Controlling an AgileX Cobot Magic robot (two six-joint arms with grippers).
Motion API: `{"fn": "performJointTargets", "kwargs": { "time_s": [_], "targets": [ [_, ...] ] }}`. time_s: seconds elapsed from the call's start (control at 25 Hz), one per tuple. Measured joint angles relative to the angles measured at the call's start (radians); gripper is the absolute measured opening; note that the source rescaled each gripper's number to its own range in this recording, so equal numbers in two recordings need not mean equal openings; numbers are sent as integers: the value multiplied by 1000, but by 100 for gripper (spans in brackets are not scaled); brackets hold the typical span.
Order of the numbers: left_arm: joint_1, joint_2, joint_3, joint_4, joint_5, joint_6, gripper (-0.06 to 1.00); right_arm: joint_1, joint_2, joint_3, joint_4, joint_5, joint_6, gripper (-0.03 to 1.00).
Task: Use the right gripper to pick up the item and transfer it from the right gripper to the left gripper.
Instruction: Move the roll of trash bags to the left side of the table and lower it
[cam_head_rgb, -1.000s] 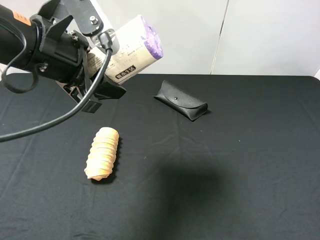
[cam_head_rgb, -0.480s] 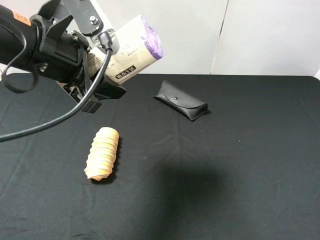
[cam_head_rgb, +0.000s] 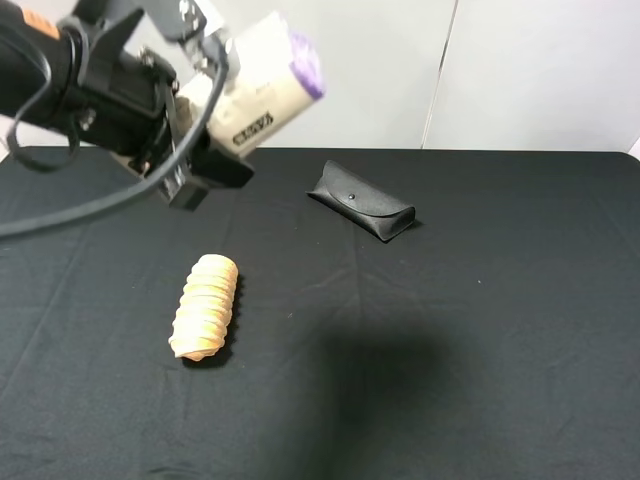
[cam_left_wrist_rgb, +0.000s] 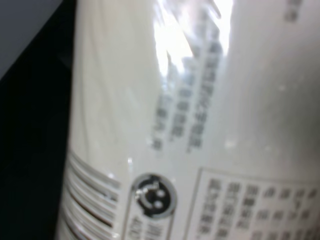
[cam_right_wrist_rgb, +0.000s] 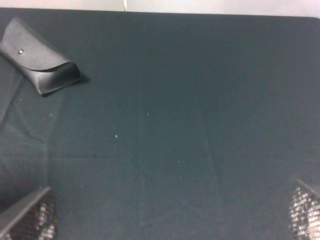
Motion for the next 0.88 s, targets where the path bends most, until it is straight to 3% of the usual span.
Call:
{"fn": "performJointTargets", "kwargs": {
  "time_s": [0.12,0.44,0.56,0.68,0.88],
  "targets": [
    [0,1,-51,110,52,-118,3,0,0,0,0,0,0,99],
    [12,8,-163,567,263,-585,3,0,0,0,0,0,0,99],
    [65,49,-206,613,348,-661,3,0,0,0,0,0,0,99],
    [130,111,-244,616,410,-676,3,0,0,0,0,0,0,99],
    [225,216,-303,585,433,-682,2,0,0,0,0,0,0,99]
  ]
}}
